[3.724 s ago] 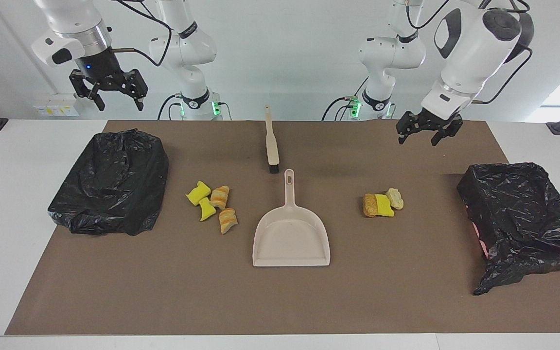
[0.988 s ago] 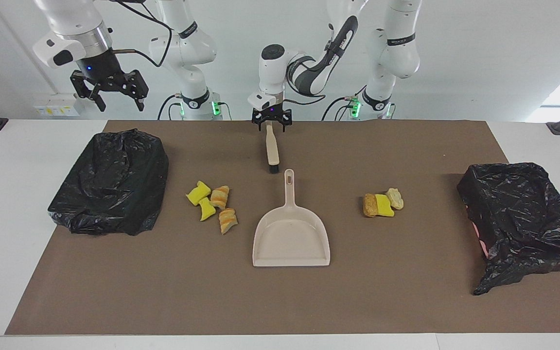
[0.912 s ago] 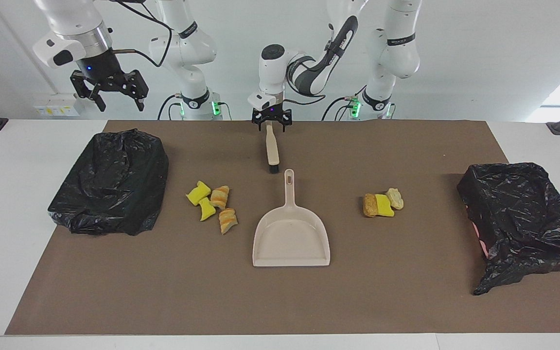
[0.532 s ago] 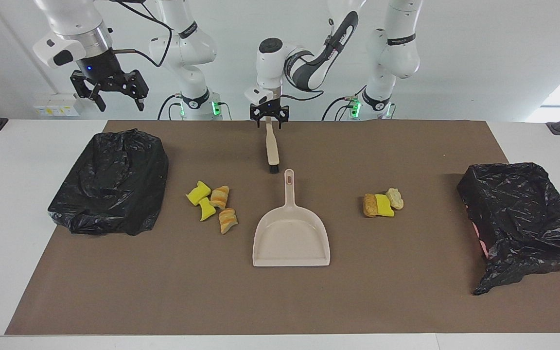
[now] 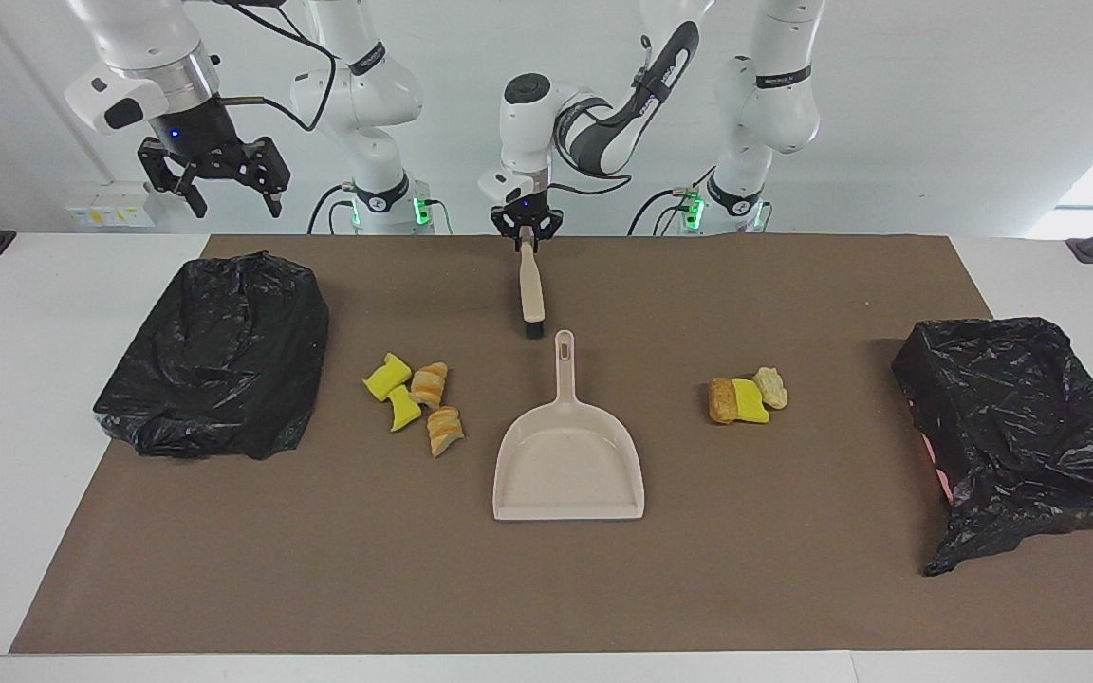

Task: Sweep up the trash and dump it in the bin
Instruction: 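Grasp the wooden brush handle with the left gripper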

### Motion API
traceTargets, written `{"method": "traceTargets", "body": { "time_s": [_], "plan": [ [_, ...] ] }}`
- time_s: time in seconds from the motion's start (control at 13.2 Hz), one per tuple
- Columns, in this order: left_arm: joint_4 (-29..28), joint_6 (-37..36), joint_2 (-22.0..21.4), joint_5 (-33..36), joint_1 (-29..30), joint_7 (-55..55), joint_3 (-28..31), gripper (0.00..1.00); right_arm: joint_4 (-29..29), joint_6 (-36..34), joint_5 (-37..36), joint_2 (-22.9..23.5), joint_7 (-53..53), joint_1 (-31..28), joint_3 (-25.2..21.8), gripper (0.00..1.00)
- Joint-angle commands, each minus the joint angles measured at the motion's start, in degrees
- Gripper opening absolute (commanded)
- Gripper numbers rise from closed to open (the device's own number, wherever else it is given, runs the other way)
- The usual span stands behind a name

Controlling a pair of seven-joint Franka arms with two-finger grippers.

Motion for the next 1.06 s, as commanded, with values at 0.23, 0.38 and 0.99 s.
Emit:
{"method": "traceTargets", "body": {
  "time_s": [0.23, 0.38, 0.99],
  "plan": [
    [0.4, -12.0, -7.6, 0.1, 1.5, -0.2, 1.1, 0.0, -1.1, 0.6, 0.8, -1.1, -1.6, 0.1, 1.2, 1.0],
    [2.7, -17.2, -8.9, 0.1, 2.5, 0.0, 1.2, 0.0, -1.5, 1.1, 0.9, -1.4, -1.8, 0.3, 2.2, 1.0],
    [7.1, -28.3, -13.2, 0.2, 21.2, 16.1, 1.4, 0.0, -0.1, 11.2, 6.9, 7.6, 10.7, 7.0, 5.8, 1.0]
  ]
}}
